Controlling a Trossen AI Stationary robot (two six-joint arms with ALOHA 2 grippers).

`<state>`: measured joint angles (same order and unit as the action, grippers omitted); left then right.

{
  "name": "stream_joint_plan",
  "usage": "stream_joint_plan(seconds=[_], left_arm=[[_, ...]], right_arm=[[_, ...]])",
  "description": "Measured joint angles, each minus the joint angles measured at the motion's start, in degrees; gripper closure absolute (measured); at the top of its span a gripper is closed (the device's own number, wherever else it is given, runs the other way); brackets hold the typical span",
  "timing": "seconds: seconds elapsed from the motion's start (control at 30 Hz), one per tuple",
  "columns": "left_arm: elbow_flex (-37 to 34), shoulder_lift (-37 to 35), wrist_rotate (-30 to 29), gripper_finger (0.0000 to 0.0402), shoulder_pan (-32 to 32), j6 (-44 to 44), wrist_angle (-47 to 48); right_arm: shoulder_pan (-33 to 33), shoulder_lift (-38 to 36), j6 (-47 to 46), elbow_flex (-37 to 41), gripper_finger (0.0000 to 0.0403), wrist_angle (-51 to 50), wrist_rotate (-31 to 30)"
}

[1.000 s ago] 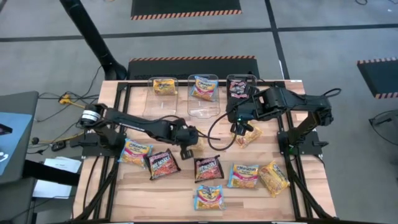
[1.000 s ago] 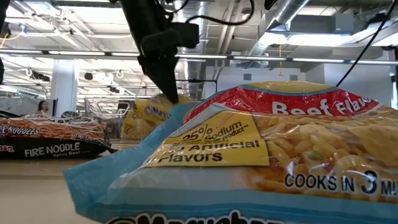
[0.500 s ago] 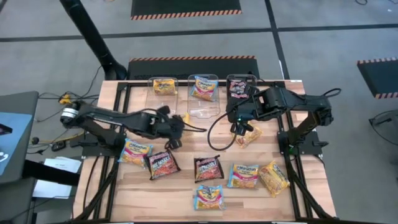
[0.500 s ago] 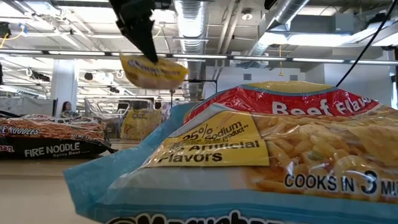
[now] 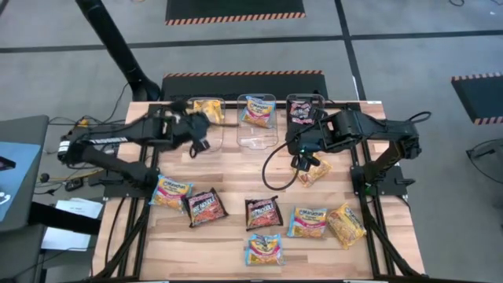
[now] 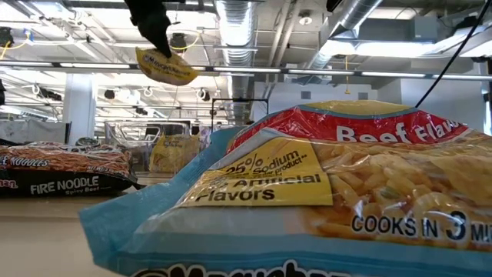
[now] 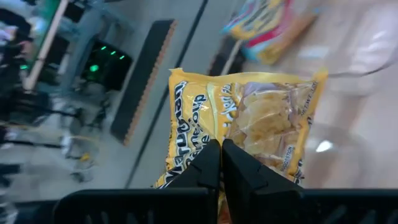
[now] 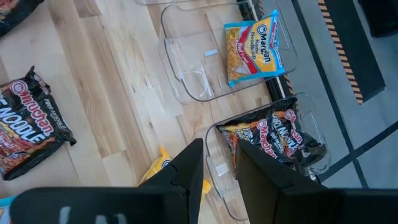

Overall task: Sort Maruchan noodles
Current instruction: Put the yellow noodle pack into the left transparent bin

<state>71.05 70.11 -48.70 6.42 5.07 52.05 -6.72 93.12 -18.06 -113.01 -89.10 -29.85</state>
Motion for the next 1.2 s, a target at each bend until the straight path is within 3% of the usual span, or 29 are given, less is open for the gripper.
stream_joint_plan(seconds=[0.17, 0.53, 0.9, 1.2], left_arm=[[0.0, 0.2, 2.4, 0.0401, 9.1, 8.6, -1.5], [0.0, 3.2, 16.4, 0.0401, 23.7, 18.3, -8.7], [-3.7, 10.9, 21.5, 0.0401, 31.0, 20.0, -18.5], [-9.2, 13.5, 25.1, 0.0401, 33.3, 20.2, -25.2]], right_arm=[[0.0, 0.0, 0.0, 0.0, 0.0284, 0.0, 0.0], [0.0, 0.0, 0.0, 0.0, 0.0284, 0.1, 0.0], [0.0, 0.0, 0.0, 0.0, 0.0284, 0.5, 0.0], [0.0, 0.0, 0.0, 0.0, 0.0284, 0.7, 0.0]])
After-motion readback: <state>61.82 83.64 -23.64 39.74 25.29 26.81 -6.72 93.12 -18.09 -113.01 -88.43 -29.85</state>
